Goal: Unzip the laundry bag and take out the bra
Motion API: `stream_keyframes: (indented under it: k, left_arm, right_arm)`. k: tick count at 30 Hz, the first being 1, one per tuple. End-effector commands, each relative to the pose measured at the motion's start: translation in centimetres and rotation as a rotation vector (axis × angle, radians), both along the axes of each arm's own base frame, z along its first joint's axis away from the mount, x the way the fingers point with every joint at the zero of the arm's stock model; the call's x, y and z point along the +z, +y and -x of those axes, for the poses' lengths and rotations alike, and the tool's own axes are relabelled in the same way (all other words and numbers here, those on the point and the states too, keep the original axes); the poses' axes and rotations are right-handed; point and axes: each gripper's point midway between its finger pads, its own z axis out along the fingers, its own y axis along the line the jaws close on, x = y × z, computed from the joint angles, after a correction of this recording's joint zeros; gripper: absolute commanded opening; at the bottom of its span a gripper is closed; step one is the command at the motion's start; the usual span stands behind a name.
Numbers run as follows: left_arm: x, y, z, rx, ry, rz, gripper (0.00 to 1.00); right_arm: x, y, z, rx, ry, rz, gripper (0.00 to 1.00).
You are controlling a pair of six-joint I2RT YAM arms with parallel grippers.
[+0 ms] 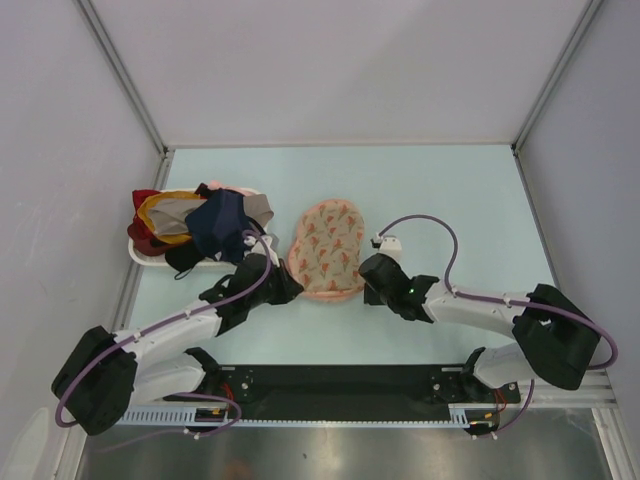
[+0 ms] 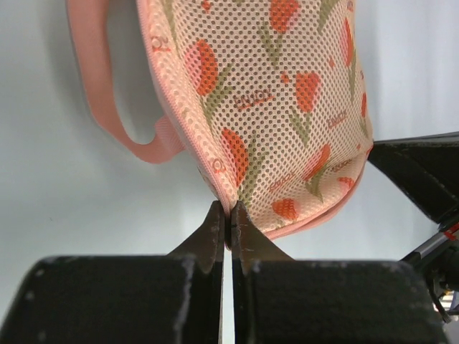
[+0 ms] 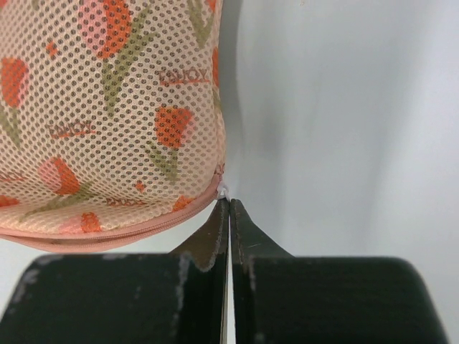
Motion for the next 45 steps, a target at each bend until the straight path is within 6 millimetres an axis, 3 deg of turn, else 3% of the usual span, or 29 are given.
stream_keyframes:
  k: [1,12,18,20,21,22,24,25,28,32,37,42,45]
  left_arm:
    - [-1.0,0.3,1.4,0.012,0.018,-0.029,0.0]
    - [-2.1,-2.5,5.8,-0.057,0.059,-0.008,0.0]
    - [-1.2,-2.3,5.9,-0.044,0.032,-0.006,0.01]
    - [-0.3,-2.0,5.3,-0.03,0.002,-0.018,0.21]
    - [0.0,-1.7,5.4,-0.035,-0.009,-0.032,0.45]
    - [0.5,-1.5,5.2,-0.031,-0.021,-0.035,0.6]
    - [1.5,-0.8,4.7,-0.012,-0.049,-0.074,0.82]
    - [2.3,-0.5,4.5,-0.002,-0.069,-0.077,0.93]
    - [4.4,0.7,3.6,0.02,-0.122,-0.139,1.0]
    - [6.9,1.8,2.2,0.032,-0.162,-0.146,1.0]
    - [8.7,4.2,0.6,0.068,-0.188,-0.136,1.0]
    - [11.0,6.5,0.0,0.066,-0.2,-0.174,1.0]
    - [11.6,7.8,-0.2,0.064,-0.2,-0.222,1.0]
  right_arm:
    - [-0.4,-4.7,-0.1,-0.075,-0.012,0.146,0.0]
    - [-1.0,-5.6,1.6,-0.105,0.035,0.108,0.0]
    - [-0.5,-5.4,2.5,-0.108,0.045,0.076,0.0]
    - [-0.1,-5.4,2.5,-0.113,0.044,0.07,0.0]
    - [0.0,-5.5,2.6,-0.113,0.046,0.073,0.11]
    - [0.5,-5.3,2.5,-0.114,0.04,0.065,0.18]
    - [0.8,-5.6,2.8,-0.115,0.042,0.079,0.34]
    - [1.4,-5.6,2.7,-0.119,0.032,0.072,0.47]
    - [2.9,-5.9,2.6,-0.126,0.012,0.083,0.62]
    - [6.3,-5.7,2.3,-0.123,-0.053,0.058,0.67]
    - [9.8,-3.1,2.0,-0.011,-0.131,0.01,0.68]
    - [12.3,2.0,2.4,0.155,-0.204,-0.044,0.67]
    - [14.0,6.1,3.5,0.277,-0.242,-0.096,0.65]
